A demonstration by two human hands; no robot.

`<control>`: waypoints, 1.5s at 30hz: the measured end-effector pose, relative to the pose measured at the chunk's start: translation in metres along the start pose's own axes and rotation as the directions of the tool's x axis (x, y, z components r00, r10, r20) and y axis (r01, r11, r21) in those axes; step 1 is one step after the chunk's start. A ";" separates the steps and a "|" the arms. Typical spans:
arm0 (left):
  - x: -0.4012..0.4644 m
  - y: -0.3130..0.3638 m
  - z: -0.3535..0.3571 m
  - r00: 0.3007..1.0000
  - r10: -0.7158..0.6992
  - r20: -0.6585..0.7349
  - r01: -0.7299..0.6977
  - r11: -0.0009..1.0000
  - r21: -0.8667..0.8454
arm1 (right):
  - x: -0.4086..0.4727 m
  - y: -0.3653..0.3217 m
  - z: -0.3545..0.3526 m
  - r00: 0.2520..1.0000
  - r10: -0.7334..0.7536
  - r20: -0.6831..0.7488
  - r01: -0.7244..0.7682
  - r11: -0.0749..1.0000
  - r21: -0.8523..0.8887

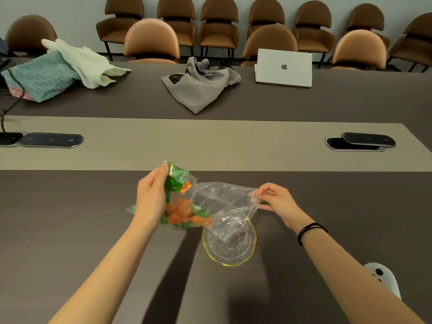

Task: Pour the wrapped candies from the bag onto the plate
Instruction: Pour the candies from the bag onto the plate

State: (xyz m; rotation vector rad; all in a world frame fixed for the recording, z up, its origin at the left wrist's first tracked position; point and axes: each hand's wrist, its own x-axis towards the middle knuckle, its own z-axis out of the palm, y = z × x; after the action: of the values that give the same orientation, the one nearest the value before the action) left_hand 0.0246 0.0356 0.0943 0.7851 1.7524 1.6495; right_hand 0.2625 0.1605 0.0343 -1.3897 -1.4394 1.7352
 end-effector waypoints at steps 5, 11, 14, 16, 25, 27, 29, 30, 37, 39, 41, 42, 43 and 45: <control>-0.003 0.001 0.003 1.000 -0.004 0.023 0.004 1.000 0.005 | 0.000 0.015 -0.001 1.000 0.019 0.005 -0.020 1.000 0.024; -0.006 0.009 0.009 1.000 0.016 0.016 -0.016 0.999 0.036 | -0.003 0.028 -0.003 0.997 0.069 0.034 -0.070 0.997 0.016; -0.005 0.012 0.013 1.000 0.016 0.010 -0.016 0.998 0.057 | -0.005 0.031 -0.004 0.996 0.076 0.048 -0.077 0.997 0.031; -0.004 0.012 0.014 1.000 0.020 0.019 -0.021 0.997 0.075 | -0.006 0.032 -0.004 0.995 0.081 0.058 -0.083 0.996 0.034; -0.008 0.026 0.027 0.995 0.060 0.080 -0.069 0.991 0.118 | -0.006 0.032 -0.005 0.990 0.100 0.096 -0.104 0.994 0.038; -0.011 0.028 0.029 0.993 0.074 0.093 -0.085 0.989 0.118 | -0.008 0.033 -0.005 0.989 0.109 0.103 -0.112 0.993 0.033; -0.015 0.031 0.031 0.988 0.105 0.109 -0.117 0.986 0.116 | -0.009 0.035 -0.005 0.989 0.110 0.099 -0.112 0.993 0.022; -0.016 0.032 0.032 0.985 0.127 0.116 -0.140 0.984 0.114 | -0.010 0.036 -0.004 0.990 0.108 0.094 -0.110 0.994 0.010; -0.022 0.041 0.042 0.972 0.188 0.139 -0.210 0.963 0.171 | -0.012 0.045 -0.004 0.994 0.107 0.033 -0.106 0.994 -0.023; -0.024 0.045 0.045 0.963 0.224 0.149 -0.249 0.952 0.177 | -0.013 0.047 -0.006 0.993 0.115 0.017 -0.114 0.993 -0.034; -0.025 0.048 0.048 0.951 0.256 0.175 -0.285 0.944 0.169 | -0.014 0.049 -0.007 0.992 0.126 0.009 -0.125 0.991 -0.056; -0.025 0.049 0.049 0.945 0.266 0.188 -0.297 0.941 0.162 | -0.014 0.050 -0.008 0.991 0.133 0.007 -0.132 0.989 -0.063; -0.024 0.050 0.051 0.940 0.275 0.202 -0.308 0.938 0.157 | -0.015 0.051 -0.008 0.990 0.141 0.006 -0.140 0.988 -0.064; -0.024 0.054 0.053 0.929 0.287 0.235 -0.325 0.934 0.145 | -0.016 0.051 -0.007 0.989 0.149 0.010 -0.148 0.988 -0.050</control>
State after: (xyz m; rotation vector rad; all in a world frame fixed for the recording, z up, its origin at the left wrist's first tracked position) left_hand 0.0817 0.0542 0.1461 1.3297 1.7089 1.5426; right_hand 0.2863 0.1335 -0.0060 -1.5489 -1.4268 1.8145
